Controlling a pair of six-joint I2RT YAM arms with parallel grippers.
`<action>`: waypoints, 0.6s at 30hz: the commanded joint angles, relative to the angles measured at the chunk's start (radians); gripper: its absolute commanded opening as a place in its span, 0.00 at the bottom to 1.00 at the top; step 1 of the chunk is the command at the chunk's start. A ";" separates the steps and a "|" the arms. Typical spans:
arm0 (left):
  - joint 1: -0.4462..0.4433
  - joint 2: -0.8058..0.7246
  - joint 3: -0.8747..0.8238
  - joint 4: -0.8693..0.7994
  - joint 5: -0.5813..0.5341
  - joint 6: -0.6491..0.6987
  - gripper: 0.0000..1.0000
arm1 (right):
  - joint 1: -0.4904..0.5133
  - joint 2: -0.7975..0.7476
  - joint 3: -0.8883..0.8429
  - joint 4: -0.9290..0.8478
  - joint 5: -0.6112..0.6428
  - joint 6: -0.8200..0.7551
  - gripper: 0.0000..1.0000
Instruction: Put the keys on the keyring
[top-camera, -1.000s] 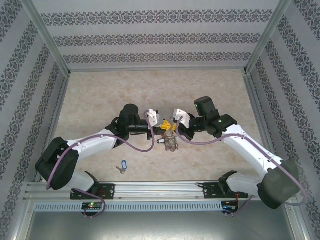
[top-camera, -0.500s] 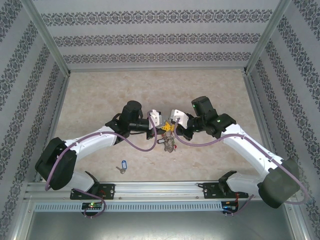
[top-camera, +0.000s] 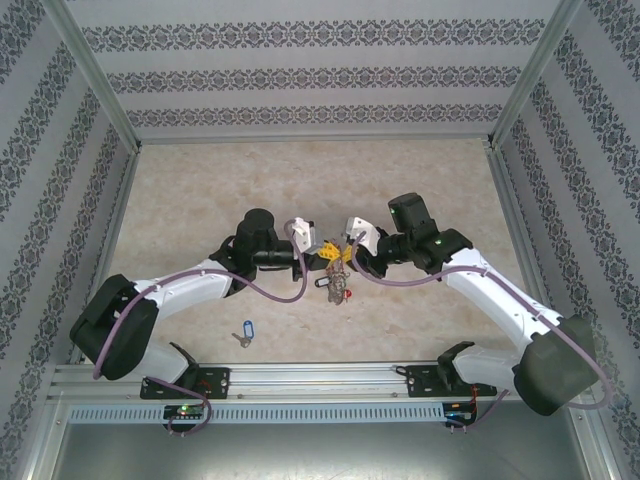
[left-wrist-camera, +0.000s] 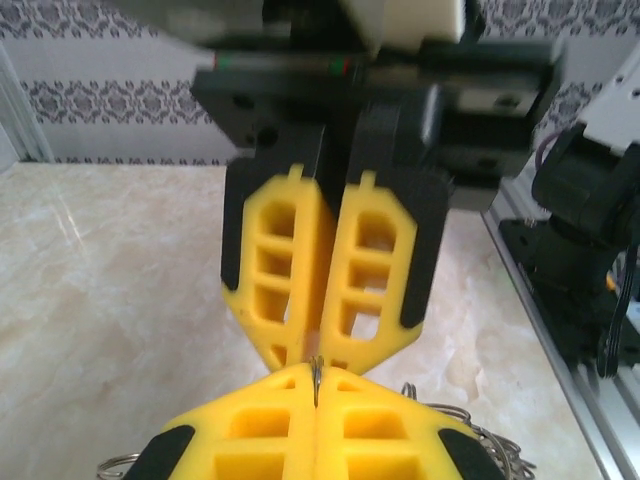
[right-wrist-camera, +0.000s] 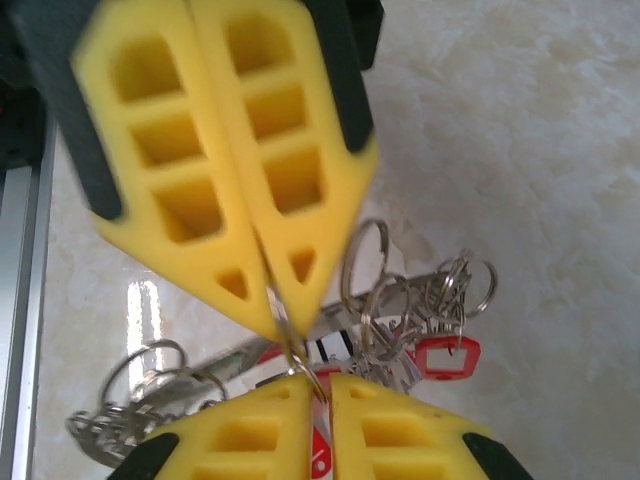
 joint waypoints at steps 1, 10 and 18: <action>0.007 0.013 -0.006 0.274 0.067 -0.140 0.00 | -0.023 0.029 -0.022 0.040 -0.112 0.030 0.08; 0.007 0.041 -0.017 0.346 0.079 -0.190 0.00 | -0.036 0.030 -0.021 0.073 -0.121 0.049 0.00; 0.008 0.107 -0.037 0.588 0.040 -0.346 0.00 | -0.037 0.018 -0.082 0.114 -0.060 0.089 0.00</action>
